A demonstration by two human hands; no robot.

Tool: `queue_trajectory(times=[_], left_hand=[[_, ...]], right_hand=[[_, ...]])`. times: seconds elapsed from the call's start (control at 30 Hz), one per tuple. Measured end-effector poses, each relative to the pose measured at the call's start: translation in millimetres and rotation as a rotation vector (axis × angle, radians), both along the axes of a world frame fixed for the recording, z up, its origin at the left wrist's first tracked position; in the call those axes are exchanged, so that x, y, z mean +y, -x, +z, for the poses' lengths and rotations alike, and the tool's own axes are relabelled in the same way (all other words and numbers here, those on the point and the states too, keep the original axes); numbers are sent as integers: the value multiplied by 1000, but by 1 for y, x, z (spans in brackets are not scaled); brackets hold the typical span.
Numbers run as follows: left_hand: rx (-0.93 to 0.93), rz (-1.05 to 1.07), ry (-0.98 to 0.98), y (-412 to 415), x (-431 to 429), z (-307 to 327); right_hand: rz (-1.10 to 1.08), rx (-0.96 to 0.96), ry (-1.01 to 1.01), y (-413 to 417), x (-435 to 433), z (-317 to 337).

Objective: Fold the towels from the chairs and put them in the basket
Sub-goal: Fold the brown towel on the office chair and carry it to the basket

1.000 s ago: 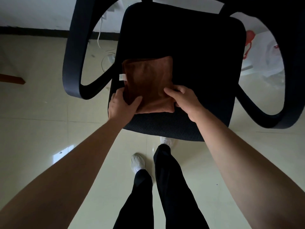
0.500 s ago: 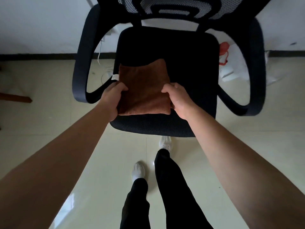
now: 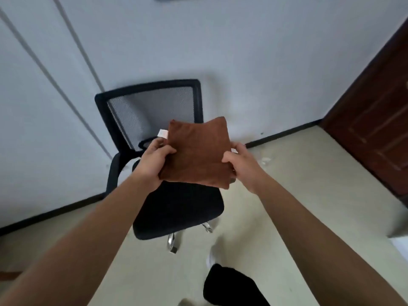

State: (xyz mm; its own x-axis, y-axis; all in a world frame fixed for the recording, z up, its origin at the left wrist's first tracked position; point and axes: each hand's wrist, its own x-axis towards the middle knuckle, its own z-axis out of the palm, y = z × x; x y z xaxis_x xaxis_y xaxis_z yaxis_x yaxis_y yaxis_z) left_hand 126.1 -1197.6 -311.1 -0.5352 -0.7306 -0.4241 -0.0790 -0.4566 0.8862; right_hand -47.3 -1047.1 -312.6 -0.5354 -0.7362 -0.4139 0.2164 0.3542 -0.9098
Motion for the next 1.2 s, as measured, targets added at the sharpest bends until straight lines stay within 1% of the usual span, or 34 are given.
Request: queue_trajectory(times=[0.1, 0.27, 0.43, 0.6, 0.77, 1.0, 1.2], left_hand=[[85, -107, 39, 44, 54, 58], [217, -330, 83, 131, 168, 134], [335, -577, 118, 219, 306, 175], [396, -769, 128, 320, 474, 182], [408, -949, 143, 398, 611, 180], [349, -1071, 119, 495, 745, 159], [294, -1164, 103, 607, 831, 121]], right_hand=[[-101, 96, 25, 25, 76, 58], [-326, 220, 96, 78, 216, 136], [-506, 325, 181, 131, 371, 173], [-646, 397, 163, 181, 552, 183], [-824, 417, 96, 215, 694, 192], [-1050, 424, 55, 271, 816, 158], [-1186, 357, 4, 363, 893, 124]])
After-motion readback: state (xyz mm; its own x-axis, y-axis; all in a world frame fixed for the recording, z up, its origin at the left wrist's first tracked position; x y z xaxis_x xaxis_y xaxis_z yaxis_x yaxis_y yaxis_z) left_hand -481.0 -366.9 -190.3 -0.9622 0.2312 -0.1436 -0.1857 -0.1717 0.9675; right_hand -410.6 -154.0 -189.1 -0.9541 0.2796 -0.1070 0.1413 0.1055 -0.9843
